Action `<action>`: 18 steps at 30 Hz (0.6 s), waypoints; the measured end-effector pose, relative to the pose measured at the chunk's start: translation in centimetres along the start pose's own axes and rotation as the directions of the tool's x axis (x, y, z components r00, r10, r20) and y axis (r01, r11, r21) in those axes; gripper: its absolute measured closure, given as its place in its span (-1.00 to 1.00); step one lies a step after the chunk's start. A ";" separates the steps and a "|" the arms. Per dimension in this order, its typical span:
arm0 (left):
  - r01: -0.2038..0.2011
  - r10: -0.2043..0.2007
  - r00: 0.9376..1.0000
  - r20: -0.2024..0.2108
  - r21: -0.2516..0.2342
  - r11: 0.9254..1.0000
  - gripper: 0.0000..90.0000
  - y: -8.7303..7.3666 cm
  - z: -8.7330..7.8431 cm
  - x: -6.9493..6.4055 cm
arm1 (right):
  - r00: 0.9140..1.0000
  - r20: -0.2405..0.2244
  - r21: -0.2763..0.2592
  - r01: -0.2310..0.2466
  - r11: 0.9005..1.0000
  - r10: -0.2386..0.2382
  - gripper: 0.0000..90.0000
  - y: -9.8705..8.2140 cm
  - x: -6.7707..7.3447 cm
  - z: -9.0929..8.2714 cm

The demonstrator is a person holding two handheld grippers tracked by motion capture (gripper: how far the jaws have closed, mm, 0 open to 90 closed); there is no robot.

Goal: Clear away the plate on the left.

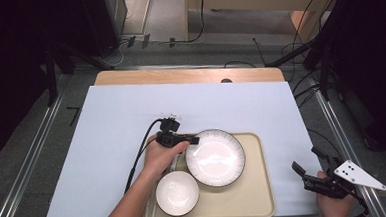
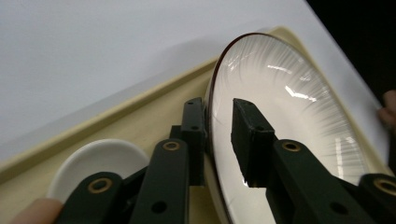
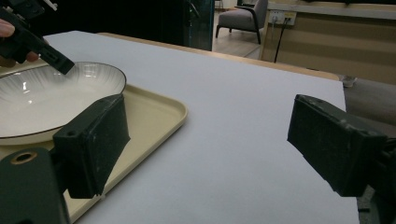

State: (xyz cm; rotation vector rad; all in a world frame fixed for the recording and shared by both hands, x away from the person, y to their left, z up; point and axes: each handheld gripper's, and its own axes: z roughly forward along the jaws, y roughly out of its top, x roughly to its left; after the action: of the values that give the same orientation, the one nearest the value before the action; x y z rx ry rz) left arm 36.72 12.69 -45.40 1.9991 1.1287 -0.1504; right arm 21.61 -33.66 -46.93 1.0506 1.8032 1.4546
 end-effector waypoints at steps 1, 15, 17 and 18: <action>-0.016 0.016 1.000 -0.005 -0.013 1.000 0.58 0.0 -0.2 -0.2 | 1.000 0.000 0.000 0.000 1.000 0.000 -0.71 0.0 0.0 0.0; -0.083 0.078 0.997 -0.029 -0.203 0.976 -0.73 -0.4 -4.0 -0.3 | 1.000 -0.001 0.002 0.000 1.000 0.000 -0.71 0.0 0.0 0.0; -0.099 0.092 0.995 -0.044 -0.216 0.971 -1.00 -0.7 -4.6 -0.1 | 1.000 -0.001 0.002 0.000 1.000 0.000 -0.71 0.0 0.0 0.0; -0.103 0.095 0.994 -0.046 -0.229 0.968 -1.00 -0.9 -4.9 0.0 | 1.000 -0.002 0.003 0.000 1.000 0.000 -0.71 0.0 0.0 0.0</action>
State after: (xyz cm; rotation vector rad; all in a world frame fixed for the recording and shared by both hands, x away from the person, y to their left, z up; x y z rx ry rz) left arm 34.70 16.37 -42.69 1.8509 1.0152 0.0651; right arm 21.63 -33.63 -46.97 1.0507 1.8068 1.4535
